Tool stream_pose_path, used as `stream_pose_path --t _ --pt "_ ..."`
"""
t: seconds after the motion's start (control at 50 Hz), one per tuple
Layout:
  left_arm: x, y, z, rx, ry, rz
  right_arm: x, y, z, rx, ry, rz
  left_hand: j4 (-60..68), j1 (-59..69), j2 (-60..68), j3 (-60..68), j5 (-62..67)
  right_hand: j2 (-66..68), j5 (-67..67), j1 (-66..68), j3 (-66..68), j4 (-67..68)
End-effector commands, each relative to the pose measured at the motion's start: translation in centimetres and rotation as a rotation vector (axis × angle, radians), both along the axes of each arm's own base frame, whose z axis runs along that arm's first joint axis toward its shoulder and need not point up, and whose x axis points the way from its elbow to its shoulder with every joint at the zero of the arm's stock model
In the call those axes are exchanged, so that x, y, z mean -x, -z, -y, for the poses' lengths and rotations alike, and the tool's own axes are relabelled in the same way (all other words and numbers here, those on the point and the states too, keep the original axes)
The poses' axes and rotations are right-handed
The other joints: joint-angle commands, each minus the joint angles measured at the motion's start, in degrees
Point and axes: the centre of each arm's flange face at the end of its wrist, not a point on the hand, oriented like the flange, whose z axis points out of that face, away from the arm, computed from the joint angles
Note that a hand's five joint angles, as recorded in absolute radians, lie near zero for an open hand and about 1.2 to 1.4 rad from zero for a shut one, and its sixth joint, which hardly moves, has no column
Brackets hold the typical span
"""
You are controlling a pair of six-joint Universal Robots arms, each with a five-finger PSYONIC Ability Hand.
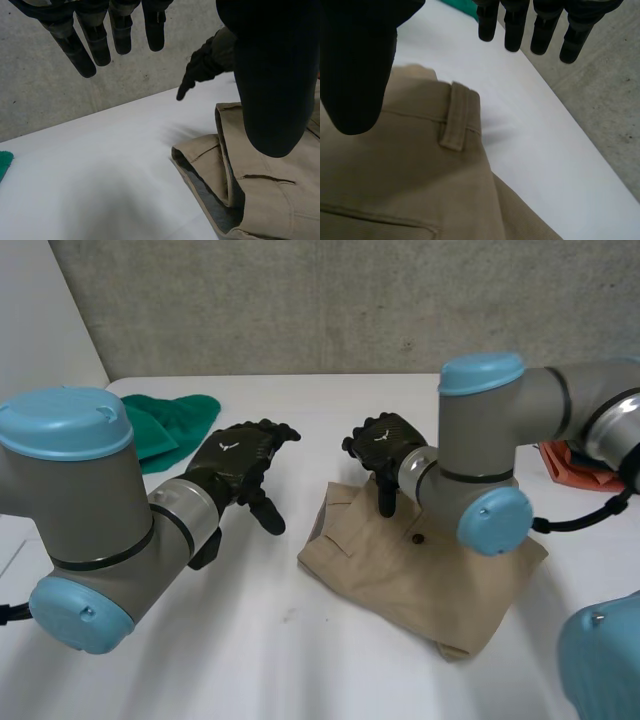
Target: Fold the laundry.
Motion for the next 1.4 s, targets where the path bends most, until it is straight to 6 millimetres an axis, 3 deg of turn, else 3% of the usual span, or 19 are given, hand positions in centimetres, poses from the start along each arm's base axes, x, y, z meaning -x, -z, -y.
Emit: stream_pose_path --t 0.02,0.08,0.1,0.16,0.18,0.3,0.34,0.42,0.5,0.58,0.64,0.72,0.9,0.96,1.04,1.18,1.28,1.34,1.4 --pt "-0.1 0.0 0.1 0.010 -0.001 0.011 -0.5 1.9 1.2 0.080 0.046 -0.068 -1.8 -3.0 -2.0 -2.5 -2.9 19.9 19.6 20.0 19.9 20.0" --pt "-0.1 0.0 0.2 0.013 -0.001 0.016 -0.8 2.3 1.4 0.100 0.046 -0.069 -1.8 -3.0 -2.0 -2.5 -2.9 46.3 45.9 46.4 46.3 46.4" --pt "-0.1 -0.1 0.2 0.017 -0.004 0.016 -1.0 1.8 1.5 0.120 0.042 -0.060 -1.8 -3.0 -2.0 -2.5 -2.9 65.3 65.0 65.5 65.4 65.5" --pt "-0.3 -0.2 0.5 0.021 -0.013 0.016 -1.5 -0.4 1.2 0.164 0.033 -0.020 -1.8 -3.0 -2.0 -2.5 -2.9 65.5 65.2 65.7 65.6 65.7" --pt "-0.4 -0.3 0.7 0.024 -0.019 0.015 -1.9 -2.8 0.8 0.211 0.023 0.025 -1.8 -3.0 -2.0 -2.5 -2.9 65.5 65.2 65.7 65.6 65.7" --pt "-1.3 -1.0 1.9 0.045 -0.070 0.004 -3.5 -12.8 -0.6 0.440 -0.042 0.314 -1.8 -3.0 -2.0 -2.5 -2.9 65.5 65.2 65.7 65.6 65.7" --pt "-2.0 -1.5 2.6 0.058 -0.110 0.001 -3.1 -17.0 -0.9 0.559 -0.033 0.433 -1.8 -3.0 -2.0 -2.5 -2.9 65.5 65.2 65.7 65.6 65.7" --pt "-3.6 -2.9 3.7 0.096 -0.195 -0.010 -1.4 -22.7 -1.1 0.713 0.030 0.602 -1.8 -3.0 -2.0 -2.5 -2.9 65.5 65.2 65.7 65.6 65.7" --pt "-5.2 -4.3 4.5 0.141 -0.290 -0.031 0.6 -26.1 -1.7 0.744 0.085 0.724 -1.8 -3.0 -2.0 -2.5 -2.9 65.5 65.2 65.7 65.6 65.7" --pt "-6.1 -4.9 5.1 0.171 -0.346 -0.044 3.1 -27.5 -2.1 0.692 0.125 0.792 -1.8 -3.0 -2.0 -2.5 -2.9 65.5 65.2 65.7 65.6 65.7" --pt "-6.2 -5.0 5.3 0.176 -0.351 -0.046 4.8 -27.3 -1.8 0.661 0.159 0.792 -1.8 -3.0 -2.0 -2.5 -2.9 65.5 65.2 65.7 65.6 65.7" --pt "-5.9 -4.5 5.4 0.164 -0.337 -0.041 7.3 -24.9 -1.0 0.578 0.229 0.694 -1.8 -3.0 -2.0 -2.5 -2.9 65.5 65.2 65.7 65.6 65.7" --pt "-4.3 -3.2 4.6 0.137 -0.263 -0.020 12.8 -10.1 -0.5 0.122 0.293 0.248 -1.8 -3.0 -2.0 -2.5 -2.9 65.5 65.2 65.7 65.6 65.7" --pt "-3.6 -2.8 4.2 0.133 -0.240 -0.003 14.9 -6.1 -0.2 0.050 0.299 0.129 -1.8 -3.0 -2.0 -2.5 -2.9 65.5 65.2 65.7 65.6 65.7" --pt "-2.9 -2.4 3.7 0.135 -0.211 0.021 16.8 -3.1 -0.1 -0.012 0.297 0.019 -1.8 -3.0 -2.0 -2.5 -2.9 65.5 65.2 65.7 65.6 65.7" --pt "-2.1 -1.7 3.0 0.134 -0.178 0.052 17.9 -1.7 -1.1 -0.071 0.282 -0.073 -1.8 -3.0 -2.0 -2.5 -2.9 65.5 65.2 65.7 65.6 65.7" --pt "-2.0 -1.7 2.8 0.142 -0.169 0.071 18.0 -2.1 -3.7 -0.132 0.228 -0.167 -1.8 -3.0 -2.0 -2.5 -2.9 65.5 65.2 65.7 65.6 65.7" --pt "-1.9 -1.7 2.7 0.147 -0.165 0.080 17.9 -3.5 -4.9 -0.142 0.178 -0.171 -1.8 -3.0 -2.0 -2.5 -2.9 65.5 65.2 65.7 65.6 65.7" --pt "-1.5 -1.5 2.5 0.149 -0.147 0.084 17.0 -5.6 -4.6 -0.071 0.146 -0.078 -1.8 -3.0 -2.0 -2.5 -2.9 65.5 65.2 65.7 65.6 65.7"
